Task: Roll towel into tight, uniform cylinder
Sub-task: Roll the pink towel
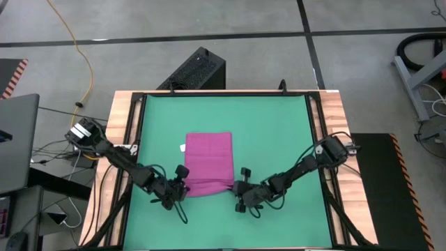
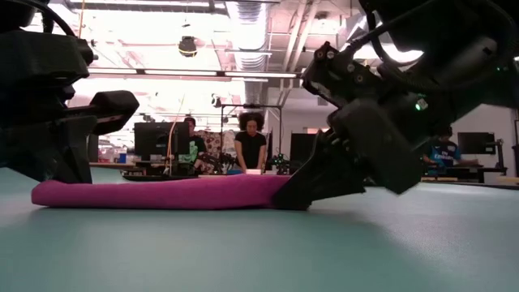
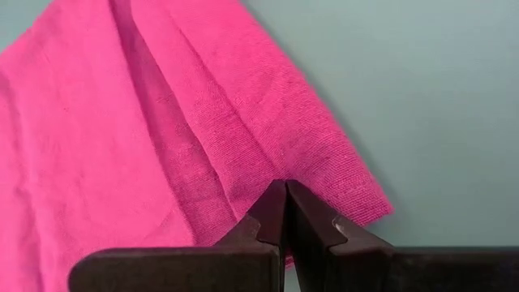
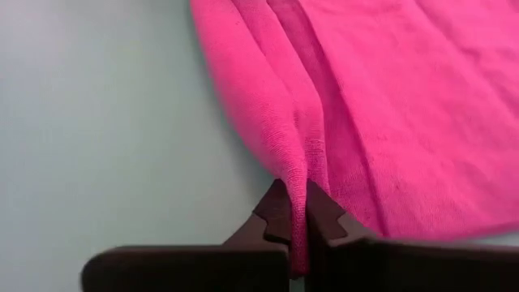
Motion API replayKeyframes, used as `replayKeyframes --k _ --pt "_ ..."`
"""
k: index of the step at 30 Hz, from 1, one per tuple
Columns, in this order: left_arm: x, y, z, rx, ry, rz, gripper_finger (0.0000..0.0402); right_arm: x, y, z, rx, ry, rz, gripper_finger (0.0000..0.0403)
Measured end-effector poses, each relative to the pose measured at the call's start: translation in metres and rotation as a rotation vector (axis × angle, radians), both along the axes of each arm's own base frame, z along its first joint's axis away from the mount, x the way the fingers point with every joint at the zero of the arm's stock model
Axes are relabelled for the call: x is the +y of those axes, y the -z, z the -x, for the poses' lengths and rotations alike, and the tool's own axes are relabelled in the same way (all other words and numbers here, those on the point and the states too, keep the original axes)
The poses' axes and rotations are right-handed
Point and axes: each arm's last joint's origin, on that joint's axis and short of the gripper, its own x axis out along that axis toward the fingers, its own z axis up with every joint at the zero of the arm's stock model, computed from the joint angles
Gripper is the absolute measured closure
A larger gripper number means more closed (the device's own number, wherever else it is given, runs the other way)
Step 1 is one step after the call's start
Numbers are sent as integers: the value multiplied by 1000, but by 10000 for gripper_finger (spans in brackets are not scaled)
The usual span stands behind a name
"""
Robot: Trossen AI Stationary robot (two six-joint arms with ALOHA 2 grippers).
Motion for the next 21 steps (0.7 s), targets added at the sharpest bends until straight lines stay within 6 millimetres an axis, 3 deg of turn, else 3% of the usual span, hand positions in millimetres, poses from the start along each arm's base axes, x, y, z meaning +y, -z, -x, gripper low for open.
replayKeyframes --k 4,10,17,21 --pt "-1 -8 0 -11 14 34 401 -3 -8 0 14 18 -119 387" --pt "-1 -26 3 -42 49 123 401 -17 -25 -8 53 26 -484 386" --pt "-1 -35 4 -71 70 136 402 -42 -48 -14 106 170 -884 386" --pt "-1 -35 4 -76 72 136 402 -50 -56 -16 82 252 -981 386"
